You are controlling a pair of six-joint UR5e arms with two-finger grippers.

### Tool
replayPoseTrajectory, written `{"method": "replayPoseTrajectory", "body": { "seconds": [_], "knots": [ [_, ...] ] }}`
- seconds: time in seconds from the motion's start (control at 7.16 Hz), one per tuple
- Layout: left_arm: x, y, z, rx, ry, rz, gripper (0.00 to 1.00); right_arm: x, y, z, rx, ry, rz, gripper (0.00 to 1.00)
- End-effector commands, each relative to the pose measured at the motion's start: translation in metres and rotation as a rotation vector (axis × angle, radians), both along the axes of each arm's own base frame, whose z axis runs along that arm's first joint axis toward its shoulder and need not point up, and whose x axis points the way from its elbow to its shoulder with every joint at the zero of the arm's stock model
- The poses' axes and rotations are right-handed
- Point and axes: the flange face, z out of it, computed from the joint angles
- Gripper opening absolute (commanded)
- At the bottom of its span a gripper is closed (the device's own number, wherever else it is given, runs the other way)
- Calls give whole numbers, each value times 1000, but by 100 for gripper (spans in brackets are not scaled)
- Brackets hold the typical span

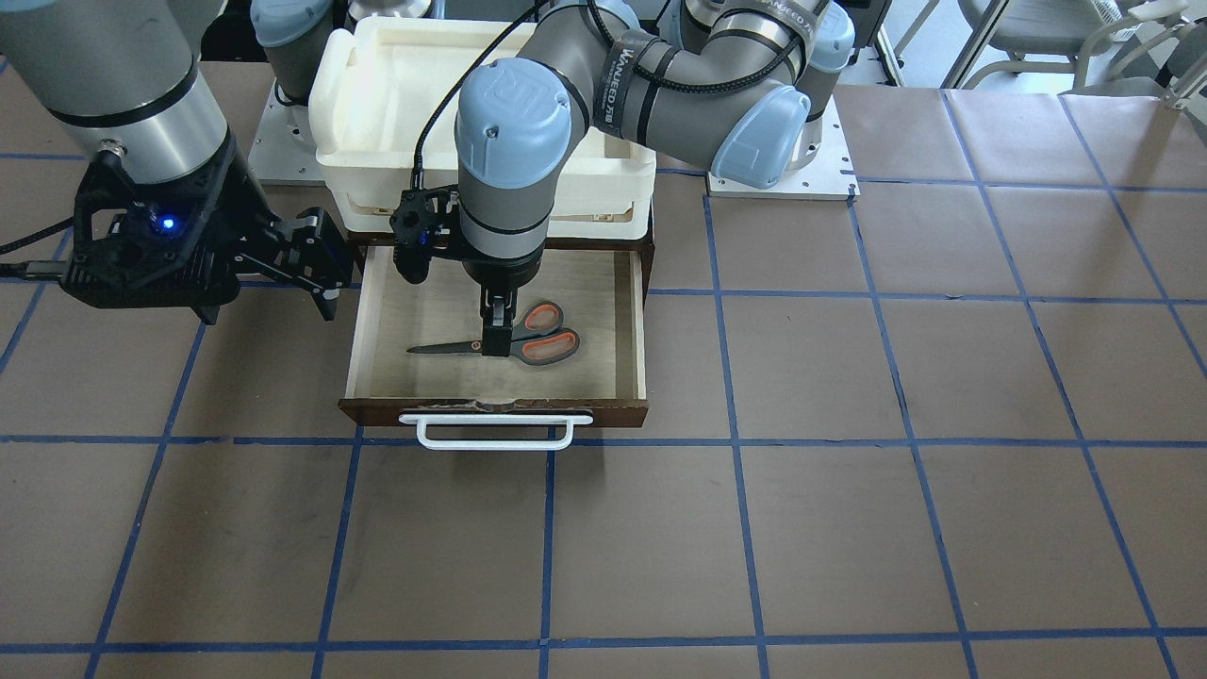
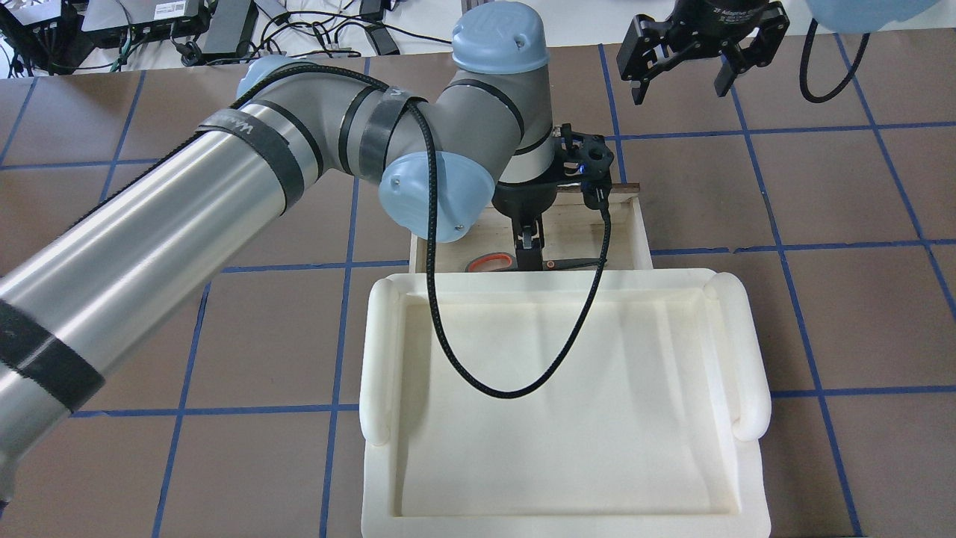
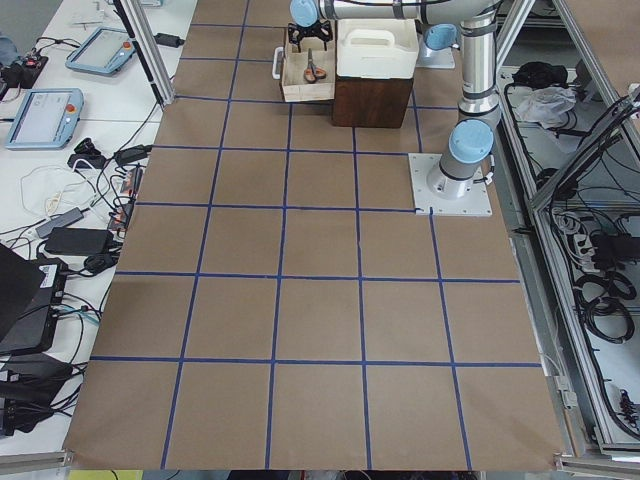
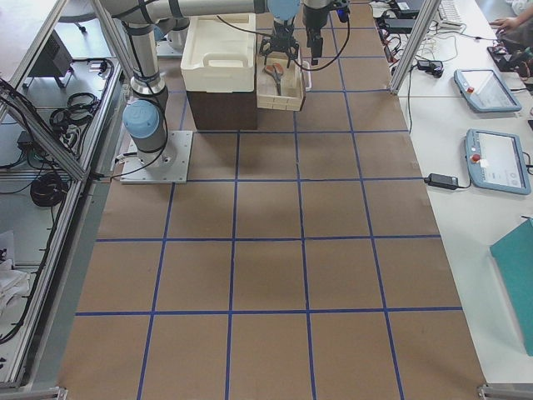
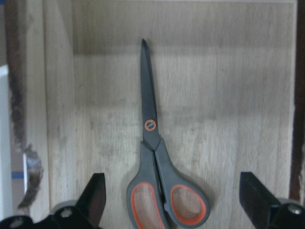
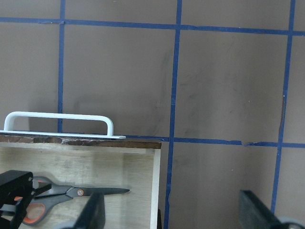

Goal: Place scissors in drawer with both arms

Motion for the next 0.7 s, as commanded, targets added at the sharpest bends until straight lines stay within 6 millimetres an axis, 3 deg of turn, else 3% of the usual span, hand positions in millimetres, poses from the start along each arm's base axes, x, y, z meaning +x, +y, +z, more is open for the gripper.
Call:
{"method": "replayPoseTrajectory", "body": {
  "seconds": [0.0, 0.14, 0.56],
  "knots": [
    [14, 4, 49, -48, -15, 382, 100, 2, 3, 0, 19, -18, -41, 100],
    [28, 6, 75, -94, -27, 532, 100, 0, 4, -2, 29, -17, -44, 100],
    [109, 7, 152, -184, 2, 922, 100, -1, 6, -2, 41, 0, -50, 100]
  ]
}}
